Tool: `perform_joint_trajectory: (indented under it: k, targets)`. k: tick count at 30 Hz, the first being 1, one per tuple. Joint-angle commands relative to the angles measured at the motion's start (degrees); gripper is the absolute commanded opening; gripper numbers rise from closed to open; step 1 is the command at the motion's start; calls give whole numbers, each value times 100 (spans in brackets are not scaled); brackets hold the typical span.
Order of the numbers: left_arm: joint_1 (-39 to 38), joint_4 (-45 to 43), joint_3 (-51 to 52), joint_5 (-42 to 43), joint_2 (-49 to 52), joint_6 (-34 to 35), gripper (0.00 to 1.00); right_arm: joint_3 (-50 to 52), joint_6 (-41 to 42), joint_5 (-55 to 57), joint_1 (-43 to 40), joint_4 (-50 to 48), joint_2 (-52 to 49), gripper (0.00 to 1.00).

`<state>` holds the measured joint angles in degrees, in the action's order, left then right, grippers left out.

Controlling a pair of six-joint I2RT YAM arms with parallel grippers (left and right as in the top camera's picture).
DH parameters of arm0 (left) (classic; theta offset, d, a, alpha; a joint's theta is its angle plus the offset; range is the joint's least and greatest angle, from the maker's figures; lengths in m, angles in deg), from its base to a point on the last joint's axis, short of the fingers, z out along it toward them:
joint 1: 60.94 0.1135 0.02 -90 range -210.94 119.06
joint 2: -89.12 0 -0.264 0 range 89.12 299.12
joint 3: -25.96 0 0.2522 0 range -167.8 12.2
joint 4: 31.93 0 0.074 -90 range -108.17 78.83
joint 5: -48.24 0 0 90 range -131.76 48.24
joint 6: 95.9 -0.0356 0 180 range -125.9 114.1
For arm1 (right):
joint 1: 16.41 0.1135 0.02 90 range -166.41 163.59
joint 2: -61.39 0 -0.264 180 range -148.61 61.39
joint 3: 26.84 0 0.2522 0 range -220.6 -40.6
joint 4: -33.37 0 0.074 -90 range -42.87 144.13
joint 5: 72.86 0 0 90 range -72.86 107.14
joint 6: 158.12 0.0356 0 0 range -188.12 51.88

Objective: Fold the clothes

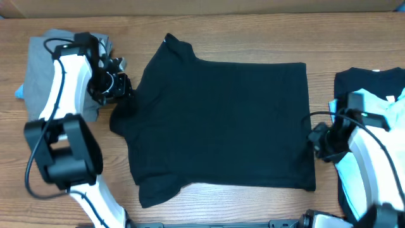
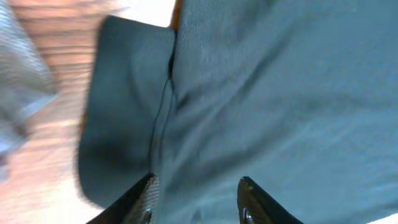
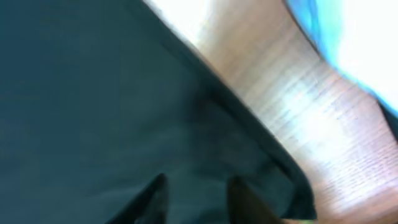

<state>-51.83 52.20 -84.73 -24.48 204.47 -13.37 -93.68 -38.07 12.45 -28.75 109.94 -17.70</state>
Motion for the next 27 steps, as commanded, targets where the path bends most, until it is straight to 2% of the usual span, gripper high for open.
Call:
perform_joint_trajectory:
  k: [1, 4, 7, 10, 14, 17, 21, 23, 27]
  targets:
    - [-2, 155, -160, -535, -1123, 284, 48, -313, -503, -715, -11, 11, 505, 46]
    - [0, 564, -149, -575, -1408, 774, 55, -313, -498, -1099, -11, 83, 636, 50]
    - [-42, 1113, 39, -369, -1423, 1032, 50, -262, -474, -1305, -11, 245, 616, 50]
    - [-96, 1141, 656, -326, -1423, 1202, 49, -142, -455, -1298, 0, 308, 560, 51]
    - [-188, 509, 1886, -87, -1423, 1314, 48, 157, -387, -1298, 0, 157, 396, 51]
    - [-352, -431, 2796, 201, -1423, 1305, 48, 437, -304, -1300, 7, -146, 197, 51]
    - [-645, -1252, 3545, 28, -1423, 1333, 45, 649, -304, -1300, 7, -474, -79, 50]
    - [-769, -1519, 3862, -348, -1423, 1521, 37, 654, -306, -1300, 7, -516, -203, 50]
    - [-763, -2017, 4461, -1189, -1421, 2634, 8, 654, -308, -1300, 7, -638, -293, 50]
